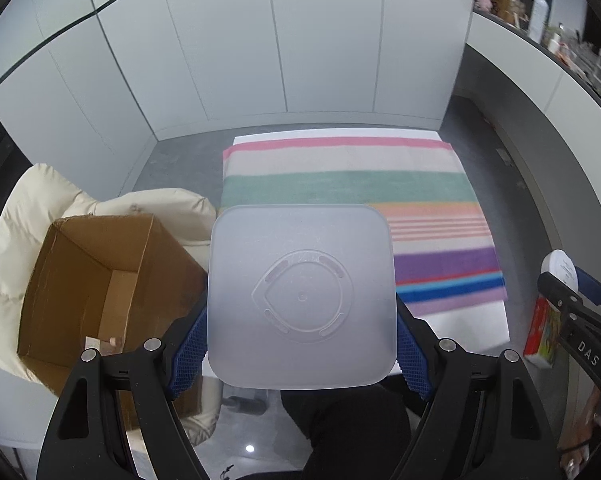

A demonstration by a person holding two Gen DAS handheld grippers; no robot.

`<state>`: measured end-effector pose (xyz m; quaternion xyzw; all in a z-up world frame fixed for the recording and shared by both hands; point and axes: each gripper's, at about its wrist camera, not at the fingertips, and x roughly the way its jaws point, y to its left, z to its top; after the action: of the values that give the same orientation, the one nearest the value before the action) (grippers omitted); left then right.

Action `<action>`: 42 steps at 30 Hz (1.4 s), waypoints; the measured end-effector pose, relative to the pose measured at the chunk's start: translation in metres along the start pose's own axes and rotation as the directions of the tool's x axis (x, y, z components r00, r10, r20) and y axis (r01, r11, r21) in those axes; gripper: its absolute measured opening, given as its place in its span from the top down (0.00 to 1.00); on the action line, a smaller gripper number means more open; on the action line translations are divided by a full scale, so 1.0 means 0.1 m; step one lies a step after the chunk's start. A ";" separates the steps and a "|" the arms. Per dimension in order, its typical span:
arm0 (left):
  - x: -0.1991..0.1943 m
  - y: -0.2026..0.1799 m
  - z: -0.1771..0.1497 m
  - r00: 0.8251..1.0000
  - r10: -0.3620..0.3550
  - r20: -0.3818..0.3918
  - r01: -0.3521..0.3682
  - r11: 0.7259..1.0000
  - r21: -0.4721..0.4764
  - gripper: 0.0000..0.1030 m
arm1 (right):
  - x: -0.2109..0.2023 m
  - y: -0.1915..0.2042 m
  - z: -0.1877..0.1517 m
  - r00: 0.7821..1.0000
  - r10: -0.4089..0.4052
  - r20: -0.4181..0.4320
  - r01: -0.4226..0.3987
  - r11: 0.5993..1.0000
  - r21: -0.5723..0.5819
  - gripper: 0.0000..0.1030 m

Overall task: Organize objects
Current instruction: 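Carry the clear box with the left tool while the right tool carries the compact to the box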

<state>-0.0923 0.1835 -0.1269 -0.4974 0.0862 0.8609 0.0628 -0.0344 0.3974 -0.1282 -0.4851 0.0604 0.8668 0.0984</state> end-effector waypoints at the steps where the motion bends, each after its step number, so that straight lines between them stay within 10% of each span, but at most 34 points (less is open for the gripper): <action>1: -0.04 -0.01 -0.03 1.000 0.012 0.006 -0.012 1.000 0.013 0.20 | -0.02 -0.01 -0.05 1.000 0.000 -0.004 0.000 1.000 0.000 0.42; 22: -0.11 0.73 -0.10 0.996 0.086 0.038 -0.083 0.992 -0.093 0.20 | -0.09 0.44 -0.18 0.999 0.033 -0.016 -0.034 0.997 -0.067 0.42; 42: -0.02 2.55 -0.73 0.961 0.274 -0.037 -0.269 0.894 -0.358 0.20 | 0.05 2.37 -0.11 0.975 0.216 -0.049 -0.219 0.905 -0.366 0.42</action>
<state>-0.0789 -0.0814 -0.1392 -0.4774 -0.0045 0.8659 -0.1494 -0.0820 0.1648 -0.1358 -0.4885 -0.0496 0.8663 -0.0918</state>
